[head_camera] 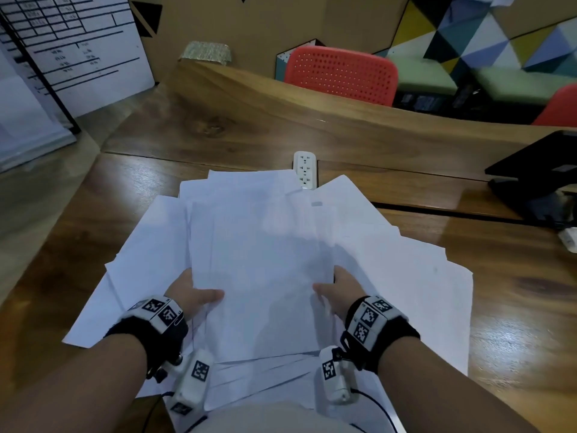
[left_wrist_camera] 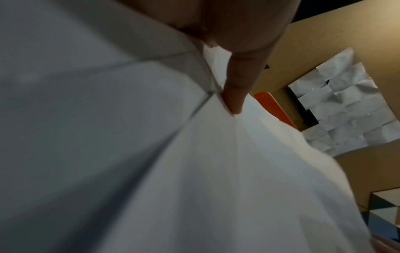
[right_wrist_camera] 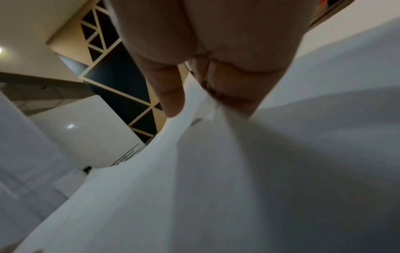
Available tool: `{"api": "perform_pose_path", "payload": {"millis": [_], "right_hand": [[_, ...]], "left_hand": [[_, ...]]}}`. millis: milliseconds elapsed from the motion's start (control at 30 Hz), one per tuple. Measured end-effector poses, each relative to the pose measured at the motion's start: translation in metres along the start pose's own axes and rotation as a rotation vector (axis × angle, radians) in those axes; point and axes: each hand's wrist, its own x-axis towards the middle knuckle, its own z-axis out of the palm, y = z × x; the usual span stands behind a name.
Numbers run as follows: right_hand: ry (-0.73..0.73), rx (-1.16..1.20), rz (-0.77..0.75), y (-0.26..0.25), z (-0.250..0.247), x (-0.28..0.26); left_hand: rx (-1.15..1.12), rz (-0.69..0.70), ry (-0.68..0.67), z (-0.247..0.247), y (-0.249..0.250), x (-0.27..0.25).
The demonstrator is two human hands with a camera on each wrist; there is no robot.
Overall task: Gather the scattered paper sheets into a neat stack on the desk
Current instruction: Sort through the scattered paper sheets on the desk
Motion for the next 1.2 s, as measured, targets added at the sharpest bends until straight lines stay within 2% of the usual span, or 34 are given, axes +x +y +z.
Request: {"api": "perform_pose_path", "payload": {"millis": [67, 100, 167, 200, 267, 333, 400, 433, 500, 567, 667, 733, 867, 933, 1000, 1100, 1133, 1200], "right_hand": [[0.149, 0.055, 0.025, 0.008, -0.016, 0.000], [0.268, 0.004, 0.068, 0.013, -0.030, 0.000], [0.486, -0.229, 0.248, 0.025, -0.062, -0.004], [0.532, -0.282, 0.336, 0.029, -0.076, -0.009], [0.512, -0.191, 0.408, 0.039, -0.095, -0.012], [0.362, -0.088, 0.351, 0.048, -0.099, -0.011], [0.173, -0.093, 0.271, 0.053, -0.097, -0.011], [0.139, -0.053, 0.238, 0.054, -0.095, -0.011], [0.175, 0.055, 0.177, 0.052, -0.090, -0.011], [0.188, -0.005, 0.092, 0.045, -0.079, -0.015], [0.061, -0.096, 0.063, 0.034, -0.058, -0.024], [0.152, -0.093, 0.044, 0.029, -0.056, -0.025], [0.521, -0.083, -0.009, 0.003, -0.096, -0.025], [0.742, 0.052, -0.095, -0.014, -0.121, -0.026], [0.914, 0.301, -0.221, -0.033, -0.139, -0.032], [0.929, 0.557, -0.336, -0.053, -0.152, -0.043], [0.899, 0.583, -0.346, -0.055, -0.150, -0.042], [0.835, 0.470, -0.288, -0.053, -0.130, -0.034]], "left_hand": [[0.003, 0.007, 0.025, 0.001, 0.000, 0.000], [-0.014, 0.001, 0.029, 0.002, 0.001, -0.002], [-0.041, 0.001, 0.032, 0.001, 0.002, -0.003], [-0.043, 0.006, 0.028, 0.002, 0.002, -0.003], [-0.038, 0.023, 0.029, 0.002, 0.003, -0.003], [-0.049, 0.039, 0.045, 0.004, 0.003, -0.003], [-0.057, 0.049, 0.057, 0.005, 0.001, -0.002], [-0.052, 0.054, 0.061, 0.006, 0.000, -0.002], [-0.054, 0.063, 0.073, 0.006, -0.001, -0.002], [-0.056, 0.063, 0.084, 0.007, -0.001, -0.004], [-0.059, 0.063, 0.087, 0.008, 0.000, -0.005], [-0.036, 0.067, 0.097, 0.008, 0.001, -0.007], [-0.013, 0.058, 0.098, 0.007, 0.003, -0.008], [-0.006, 0.053, 0.083, 0.007, 0.002, -0.006], [0.006, 0.058, 0.087, 0.007, 0.001, -0.005], [0.026, 0.080, 0.115, 0.008, 0.001, -0.005], [0.042, 0.079, 0.112, 0.007, 0.001, -0.005], [0.065, 0.067, 0.106, 0.006, 0.002, -0.005]]}}
